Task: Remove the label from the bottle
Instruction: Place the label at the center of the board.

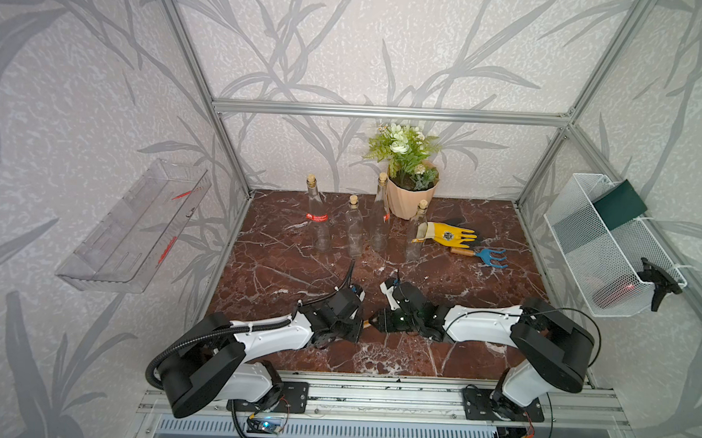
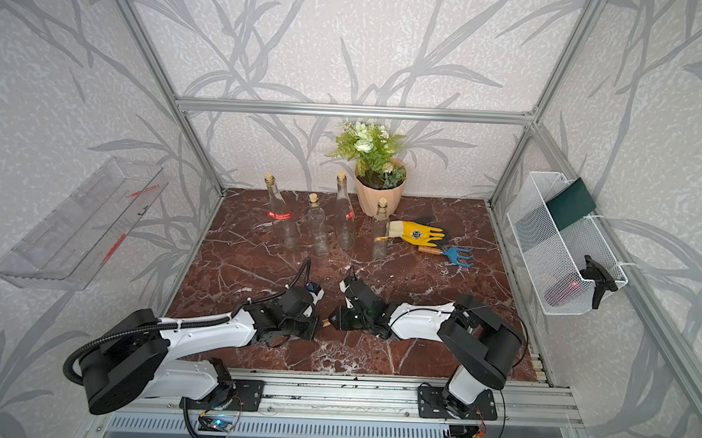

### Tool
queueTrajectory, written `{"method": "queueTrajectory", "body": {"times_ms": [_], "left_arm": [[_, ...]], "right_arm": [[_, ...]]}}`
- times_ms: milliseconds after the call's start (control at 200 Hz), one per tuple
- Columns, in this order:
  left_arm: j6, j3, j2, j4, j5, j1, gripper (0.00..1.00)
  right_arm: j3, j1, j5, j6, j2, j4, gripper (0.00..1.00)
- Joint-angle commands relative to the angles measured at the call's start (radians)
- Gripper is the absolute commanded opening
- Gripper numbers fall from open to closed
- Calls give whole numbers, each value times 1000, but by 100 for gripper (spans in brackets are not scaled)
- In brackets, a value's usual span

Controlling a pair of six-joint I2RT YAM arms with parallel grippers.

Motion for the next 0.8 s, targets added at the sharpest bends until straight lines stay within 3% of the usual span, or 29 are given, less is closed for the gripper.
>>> {"method": "queueTrajectory", "body": {"times_ms": [0,150,380,795], "left_arm": [[-18,-24,-19,-16,-23,-5,20],[-19,-29,-25,-15,-26,-4,20],[-11,-9,-55,-48,-33,-4,20],[56,195,-250,-256,-163,12,25]], "right_arm": [[3,7,27,-19,-49,-39,39],[3,7,46,-30,-77,-64,46],[8,6,80,-74,-141,-123,46],[123,-68,214,-423,-424,-386,47]]}}
